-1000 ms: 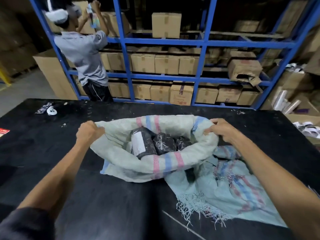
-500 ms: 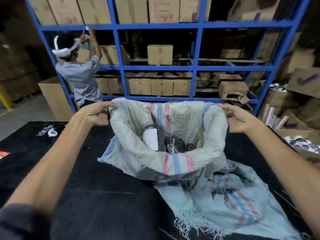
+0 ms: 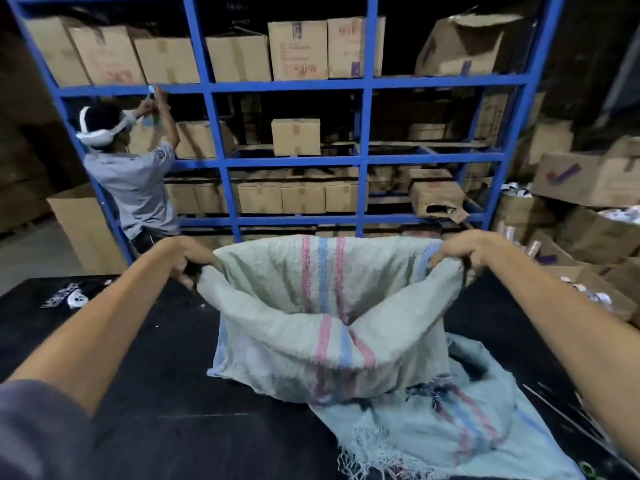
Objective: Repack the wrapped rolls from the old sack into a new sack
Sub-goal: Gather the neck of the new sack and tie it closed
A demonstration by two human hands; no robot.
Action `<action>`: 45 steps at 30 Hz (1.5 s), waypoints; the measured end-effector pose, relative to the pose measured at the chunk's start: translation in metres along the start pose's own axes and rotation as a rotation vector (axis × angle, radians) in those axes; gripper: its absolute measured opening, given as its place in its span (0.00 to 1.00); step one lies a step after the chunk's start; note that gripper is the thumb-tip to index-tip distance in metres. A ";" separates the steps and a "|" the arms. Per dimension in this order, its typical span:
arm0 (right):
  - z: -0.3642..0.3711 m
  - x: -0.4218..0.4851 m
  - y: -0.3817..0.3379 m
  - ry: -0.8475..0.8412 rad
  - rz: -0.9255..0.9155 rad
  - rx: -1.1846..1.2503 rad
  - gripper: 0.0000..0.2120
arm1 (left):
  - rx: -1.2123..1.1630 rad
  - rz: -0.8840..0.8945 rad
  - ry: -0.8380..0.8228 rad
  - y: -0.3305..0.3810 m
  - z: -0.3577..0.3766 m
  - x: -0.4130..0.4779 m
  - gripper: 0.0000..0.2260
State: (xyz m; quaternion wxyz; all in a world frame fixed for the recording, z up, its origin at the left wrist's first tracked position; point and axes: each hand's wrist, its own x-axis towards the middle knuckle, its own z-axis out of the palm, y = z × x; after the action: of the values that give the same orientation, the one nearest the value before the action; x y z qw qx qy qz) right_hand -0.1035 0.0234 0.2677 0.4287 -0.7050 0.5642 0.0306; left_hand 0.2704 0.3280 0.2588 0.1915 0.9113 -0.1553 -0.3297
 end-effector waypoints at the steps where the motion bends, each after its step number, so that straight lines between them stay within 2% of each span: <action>1: -0.001 -0.002 0.001 -0.085 -0.006 0.175 0.19 | -0.152 0.013 -0.074 0.001 -0.002 0.002 0.19; 4: -0.002 -0.013 0.005 -0.359 -0.135 0.424 0.07 | -0.499 0.099 -0.239 0.012 -0.005 0.002 0.24; 5: 0.000 -0.017 0.002 -0.387 -0.162 0.433 0.08 | -0.549 0.108 -0.227 0.019 -0.001 -0.004 0.22; 6: -0.002 -0.012 -0.002 -0.345 -0.155 0.407 0.07 | -0.573 0.121 -0.181 0.025 0.000 -0.002 0.20; 7: -0.005 -0.010 -0.007 -0.260 -0.129 0.344 0.07 | -0.541 0.140 -0.104 0.029 0.003 -0.003 0.17; 8: -0.010 -0.003 -0.010 -0.123 -0.124 0.194 0.13 | -0.449 0.165 0.021 0.028 0.004 0.000 0.15; 9: -0.017 0.007 -0.011 0.046 -0.116 -0.025 0.20 | -0.317 0.200 0.197 0.025 0.001 0.005 0.15; 10: -0.023 0.014 -0.012 0.242 -0.132 -0.265 0.26 | -0.124 0.254 0.441 0.020 -0.006 0.008 0.14; 11: -0.029 0.019 -0.011 0.456 -0.148 -0.465 0.26 | 0.063 0.299 0.635 0.013 -0.013 0.009 0.11; 12: -0.033 0.018 -0.011 0.618 -0.157 -0.556 0.20 | 0.225 0.301 0.722 0.008 -0.017 0.004 0.10; 13: -0.035 0.015 -0.011 0.706 -0.180 -0.563 0.15 | 0.332 0.280 0.728 0.005 -0.020 0.000 0.11; 14: -0.037 0.007 -0.015 0.700 -0.189 -0.532 0.13 | 0.400 0.233 0.643 0.007 -0.020 -0.005 0.14; 15: -0.038 -0.001 -0.020 0.578 -0.158 -0.493 0.12 | 0.403 0.151 0.496 0.011 -0.018 -0.010 0.19; 17: -0.042 -0.008 -0.027 0.228 -0.099 -0.275 0.10 | 0.075 0.058 0.128 0.020 -0.021 -0.015 0.31; 18: -0.044 -0.013 -0.031 0.084 -0.080 -0.143 0.09 | -0.123 0.045 0.034 0.027 -0.024 -0.018 0.32; 21: -0.061 -0.022 -0.038 -0.251 -0.215 0.390 0.13 | -0.475 0.186 -0.148 0.055 -0.034 -0.039 0.14; 22: -0.064 -0.028 -0.044 -0.338 -0.274 0.528 0.12 | -0.498 0.250 -0.173 0.067 -0.036 -0.052 0.10; 23: -0.067 -0.030 -0.051 -0.355 -0.309 0.569 0.13 | -0.479 0.290 -0.164 0.078 -0.038 -0.063 0.10; 25: -0.070 -0.029 -0.064 -0.226 -0.289 0.406 0.11 | -0.437 0.308 -0.105 0.094 -0.038 -0.073 0.07; 27: -0.075 -0.021 -0.070 0.096 -0.226 0.074 0.11 | -0.299 0.289 0.062 0.101 -0.040 -0.071 0.06; 28: -0.079 -0.016 -0.068 0.307 -0.197 -0.173 0.14 | -0.133 0.286 0.230 0.099 -0.045 -0.066 0.08; 30: -0.089 -0.014 -0.058 0.746 -0.186 -0.596 0.19 | 0.244 0.345 0.684 0.086 -0.059 -0.055 0.06; 31: -0.091 -0.015 -0.052 0.853 -0.183 -0.653 0.17 | 0.331 0.327 0.794 0.078 -0.066 -0.050 0.06; 32: -0.091 -0.018 -0.047 0.880 -0.176 -0.672 0.15 | 0.401 0.280 0.797 0.071 -0.069 -0.048 0.07; 33: -0.091 -0.019 -0.045 0.820 -0.169 -0.642 0.13 | 0.445 0.220 0.705 0.067 -0.072 -0.043 0.10; 34: -0.091 -0.018 -0.043 0.678 -0.168 -0.573 0.11 | 0.438 0.153 0.547 0.064 -0.070 -0.039 0.14; 35: -0.090 -0.022 -0.044 0.504 -0.147 -0.452 0.09 | 0.349 0.103 0.376 0.065 -0.070 -0.034 0.17; 37: -0.089 -0.034 -0.051 0.160 -0.131 -0.021 0.06 | -0.004 0.051 0.099 0.075 -0.067 -0.044 0.18; 39: -0.094 -0.045 -0.056 -0.089 -0.204 0.389 0.06 | -0.349 0.135 -0.025 0.091 -0.070 -0.062 0.13; 41: -0.101 -0.061 -0.064 -0.318 -0.273 0.628 0.10 | -0.559 0.252 -0.094 0.111 -0.078 -0.088 0.12; 42: -0.102 -0.067 -0.070 -0.337 -0.296 0.627 0.11 | -0.594 0.312 -0.103 0.121 -0.084 -0.099 0.14; 43: -0.103 -0.070 -0.075 -0.287 -0.304 0.555 0.11 | -0.584 0.359 -0.068 0.130 -0.087 -0.109 0.17; 44: -0.108 -0.065 -0.079 -0.176 -0.289 0.441 0.11 | -0.542 0.385 -0.010 0.137 -0.088 -0.117 0.17; 45: -0.113 -0.061 -0.083 -0.034 -0.270 0.289 0.09 | -0.462 0.395 0.066 0.142 -0.089 -0.119 0.13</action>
State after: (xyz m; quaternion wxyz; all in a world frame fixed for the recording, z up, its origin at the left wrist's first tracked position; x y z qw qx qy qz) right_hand -0.1072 -0.0022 0.4185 0.5353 -0.7047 0.4556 -0.0966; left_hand 0.2192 0.2739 0.4501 0.4589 0.8061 -0.2443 -0.2827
